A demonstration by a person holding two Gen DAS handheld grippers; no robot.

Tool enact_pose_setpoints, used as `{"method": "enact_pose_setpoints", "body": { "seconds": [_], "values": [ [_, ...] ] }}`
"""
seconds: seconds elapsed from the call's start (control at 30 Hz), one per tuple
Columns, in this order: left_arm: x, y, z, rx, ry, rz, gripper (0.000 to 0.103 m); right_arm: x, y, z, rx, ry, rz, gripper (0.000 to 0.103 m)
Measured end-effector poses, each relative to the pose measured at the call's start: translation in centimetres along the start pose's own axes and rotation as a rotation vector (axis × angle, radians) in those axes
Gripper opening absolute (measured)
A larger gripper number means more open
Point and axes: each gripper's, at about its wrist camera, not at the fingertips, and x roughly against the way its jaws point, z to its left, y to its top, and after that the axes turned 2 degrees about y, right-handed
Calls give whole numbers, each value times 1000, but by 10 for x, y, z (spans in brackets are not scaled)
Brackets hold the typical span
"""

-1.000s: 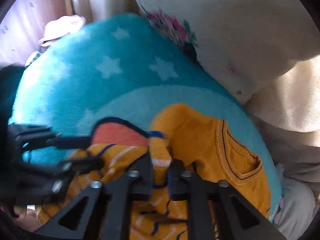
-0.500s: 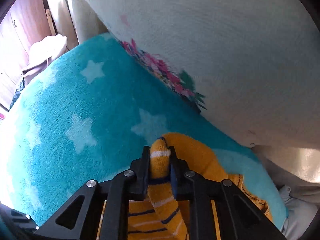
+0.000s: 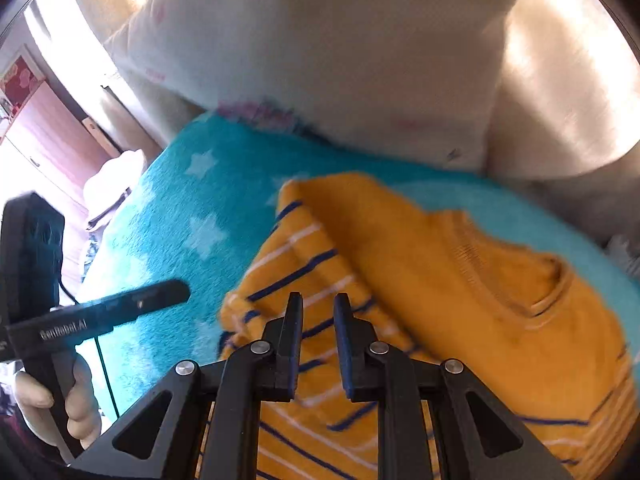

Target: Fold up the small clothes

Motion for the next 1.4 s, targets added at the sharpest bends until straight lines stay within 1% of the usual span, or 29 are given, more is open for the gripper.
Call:
{"method": "enact_pose_setpoints", "body": {
  "seconds": [0.07, 0.1, 0.17, 0.23, 0.3, 0.33, 0.37, 0.43, 0.47, 0.5, 0.53, 0.57, 0.63, 0.7, 0.73, 0.77, 0.8, 0.83, 0.9, 0.97, 1.0, 1.03, 1.1, 1.17, 1.2, 1.23, 1.27, 1.3, 1.4],
  "values": [
    [-1, 2, 2, 10, 1, 5, 25, -27, -22, 10, -12, 82, 90, 17],
    [-3, 2, 1, 9, 1, 10, 25, -34, -31, 17, 4, 90, 122, 16],
    [-8, 3, -7, -3, -9, 14, 25, -44, -57, 29, 72, 75, 198, 17],
    [-15, 1, -17, -31, -20, 16, 26, -33, -75, 32, 124, 72, 203, 16],
    [-27, -3, -24, -62, -10, 28, 26, -16, -78, 23, 92, 90, 199, 16],
    [-33, -5, -25, -66, -2, 41, 26, -3, -74, 14, 59, 89, 166, 16],
    [-39, -8, -25, -63, 5, 59, 25, 7, -69, 7, 42, 62, 130, 17],
    [-45, -18, -21, -44, 2, 93, 24, 29, -50, -2, 56, -31, 27, 19],
    [-45, -24, -19, -36, -6, 104, 24, 35, -38, -3, 71, -66, -13, 23],
    [-48, -28, -18, -29, -7, 112, 23, 37, -27, 0, 82, -75, -36, 37],
    [-49, -32, -17, -28, -4, 112, 22, 35, -18, 4, 95, -72, -50, 50],
    [-48, -34, -17, -28, -7, 96, 21, 31, -9, 9, 118, -69, -60, 53],
    [-47, -35, -16, -11, -13, 92, 21, 10, 8, 29, 193, -60, -37, 55],
    [-44, -36, -11, 9, -22, 90, 20, -10, 17, 41, 264, -86, 2, 55],
    [-41, -36, -8, 17, -27, 89, 20, -23, 17, 47, 319, -132, 26, 35],
    [-40, -37, -6, 22, -30, 86, 20, -37, 18, 50, 372, -204, 61, 8],
    [-35, -38, -2, 23, -31, 82, 19, -46, 23, 49, 390, -253, 80, 4],
    [-33, -39, 1, 24, -31, 78, 18, -51, 30, 42, 375, -298, 66, 4],
    [-32, -40, 5, 27, -30, 70, 18, -52, 48, 19, 303, -359, 34, 4],
    [-29, -42, 5, 20, -20, 60, 18, -55, 62, -2, 232, -467, 5, 4],
    [-31, -46, 1, 15, -13, 57, 18, -52, 65, -13, 199, -470, 9, 4],
    [-30, -51, -4, 11, -7, 53, 18, -49, 66, -17, 174, -441, 8, 4],
    [-20, -56, -7, 13, 10, 38, 18, -13, 55, -26, 135, -351, -50, 4],
    [-1, -63, -11, 9, 19, 2, 18, 30, 35, -44, 112, -304, -81, 13],
    [12, -69, -13, 2, 35, -24, 18, 51, 20, -57, 85, -281, -87, 26],
    [25, -76, -16, -5, 53, -48, 18, 76, -2, -77, 40, -254, -100, 40],
    [37, -83, -18, -3, 70, -69, 18, 94, -22, -95, -1, -243, -106, 45],
    [49, -87, -18, 9, 80, -87, 19, 109, -40, -116, -49, -237, -108, 47],
    [75, -109, -24, 64, 105, -131, 23, 147, -98, -167, -146, -244, -88, 48]
  ]
}}
